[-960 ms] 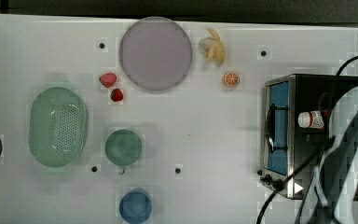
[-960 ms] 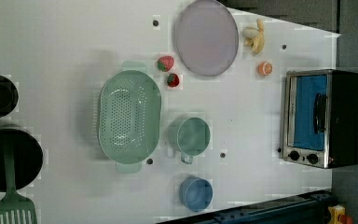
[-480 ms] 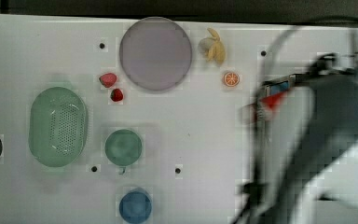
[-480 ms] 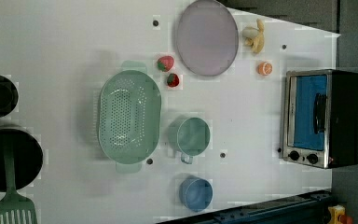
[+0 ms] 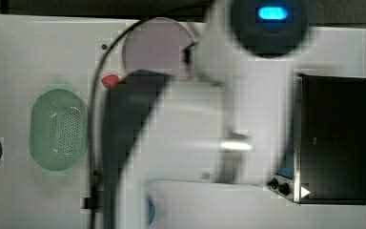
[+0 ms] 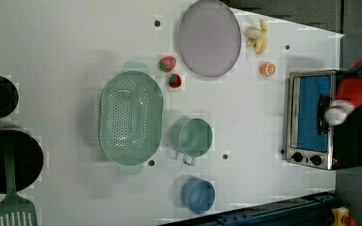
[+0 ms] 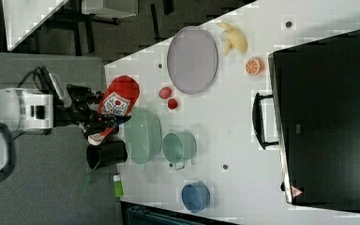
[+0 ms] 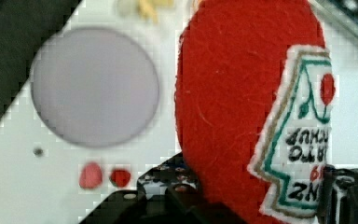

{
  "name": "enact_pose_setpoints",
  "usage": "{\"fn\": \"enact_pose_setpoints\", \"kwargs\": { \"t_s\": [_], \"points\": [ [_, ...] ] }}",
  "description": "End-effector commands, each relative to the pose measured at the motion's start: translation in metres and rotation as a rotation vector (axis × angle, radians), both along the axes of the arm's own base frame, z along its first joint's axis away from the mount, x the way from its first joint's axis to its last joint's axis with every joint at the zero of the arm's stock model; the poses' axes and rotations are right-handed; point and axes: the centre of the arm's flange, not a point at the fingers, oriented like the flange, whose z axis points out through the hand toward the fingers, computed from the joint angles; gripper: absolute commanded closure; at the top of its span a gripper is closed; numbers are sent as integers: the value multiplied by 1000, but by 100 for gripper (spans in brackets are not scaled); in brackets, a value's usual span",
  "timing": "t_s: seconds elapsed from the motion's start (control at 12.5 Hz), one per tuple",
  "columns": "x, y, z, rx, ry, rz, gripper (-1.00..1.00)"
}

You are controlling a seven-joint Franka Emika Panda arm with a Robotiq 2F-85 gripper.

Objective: Pick Ketchup from oven and place it on table.

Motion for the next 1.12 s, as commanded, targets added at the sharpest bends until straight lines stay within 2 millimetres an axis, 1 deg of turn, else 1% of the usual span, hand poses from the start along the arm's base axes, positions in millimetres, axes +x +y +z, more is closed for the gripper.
{"fn": "enact_pose_setpoints", "kwargs": {
  "t_s": [0.08, 0.32, 0.56, 0.72, 0.8, 0.96, 1.04, 1.12],
  "points": [
    [-17, -15, -63, -17, 121, -74, -27],
    [-27, -15, -135, -20, 111, -79, -27],
    [-39, -15, -216, -32, 92, -85, -27],
    [-41, -16, -261, -42, 81, -88, -27],
    [-42, -16, -280, -48, 88, -88, -27],
    [-42, -16, -311, -58, 103, -86, -27],
    [-42, -15, -325, -62, 105, -84, -33],
    [-42, -15, -337, -66, 105, -83, -52]
  ]
}}
